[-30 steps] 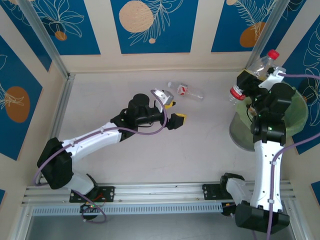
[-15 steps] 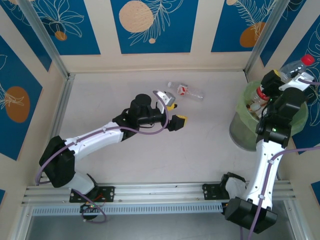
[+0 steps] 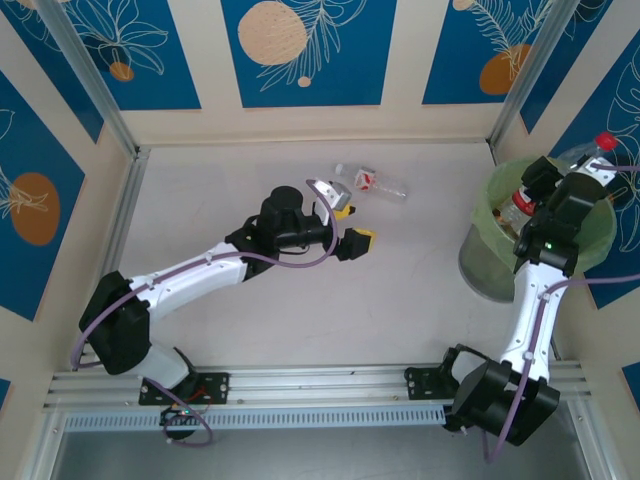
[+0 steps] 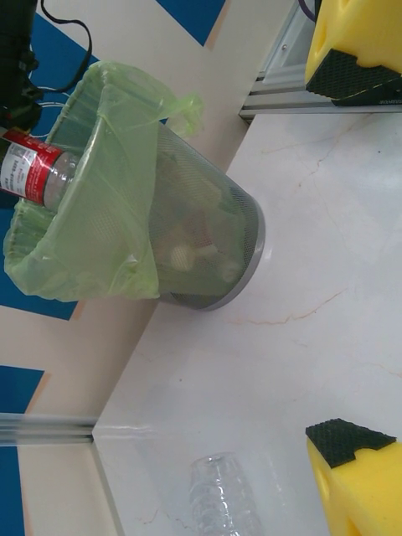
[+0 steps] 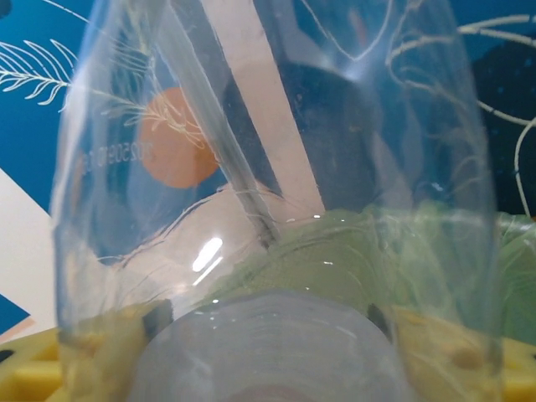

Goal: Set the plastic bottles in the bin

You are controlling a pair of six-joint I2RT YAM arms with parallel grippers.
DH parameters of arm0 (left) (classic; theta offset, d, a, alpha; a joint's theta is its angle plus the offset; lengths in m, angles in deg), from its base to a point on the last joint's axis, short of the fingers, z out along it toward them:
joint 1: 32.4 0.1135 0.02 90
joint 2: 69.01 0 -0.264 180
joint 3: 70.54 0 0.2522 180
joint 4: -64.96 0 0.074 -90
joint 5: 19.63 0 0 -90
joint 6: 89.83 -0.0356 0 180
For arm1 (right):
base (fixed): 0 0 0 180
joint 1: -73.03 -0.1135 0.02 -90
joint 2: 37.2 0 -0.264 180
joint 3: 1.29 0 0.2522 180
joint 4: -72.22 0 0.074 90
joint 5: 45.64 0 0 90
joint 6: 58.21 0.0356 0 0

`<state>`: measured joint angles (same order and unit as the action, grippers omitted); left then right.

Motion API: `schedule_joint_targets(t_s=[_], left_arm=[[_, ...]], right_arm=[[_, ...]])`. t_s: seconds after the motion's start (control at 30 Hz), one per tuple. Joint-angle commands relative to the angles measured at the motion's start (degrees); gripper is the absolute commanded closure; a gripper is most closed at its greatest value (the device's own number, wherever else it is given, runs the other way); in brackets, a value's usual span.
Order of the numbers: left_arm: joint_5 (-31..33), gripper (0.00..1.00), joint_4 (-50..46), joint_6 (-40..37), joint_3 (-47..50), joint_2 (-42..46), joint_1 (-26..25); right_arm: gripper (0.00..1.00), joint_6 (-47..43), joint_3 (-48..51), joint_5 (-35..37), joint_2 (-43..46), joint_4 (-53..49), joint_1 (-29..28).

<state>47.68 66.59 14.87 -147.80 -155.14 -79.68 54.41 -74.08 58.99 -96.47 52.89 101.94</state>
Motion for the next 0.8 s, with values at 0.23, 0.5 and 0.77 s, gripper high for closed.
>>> schedule_joint_targets(t_s=[0.23,0.5,0.77], left_arm=[[-0.1,0.0,-0.2,0.4,-1.3,-0.4,0.0],[1.4,0.0,-0.1,0.7,-1.2,-0.5,0.1],[12.0,0.0,-1.4,2.9,0.0,0.1,0.2]], right_arm=[[0.08,8.0,1.1,1.3,-0.9,-2.2,-0.2],[0.01,8.0,1.0,8.8,3.5,-5.9,-2.1],[0.0,5.3,-1.4,10.2,4.9,-6.0,-8.2]])
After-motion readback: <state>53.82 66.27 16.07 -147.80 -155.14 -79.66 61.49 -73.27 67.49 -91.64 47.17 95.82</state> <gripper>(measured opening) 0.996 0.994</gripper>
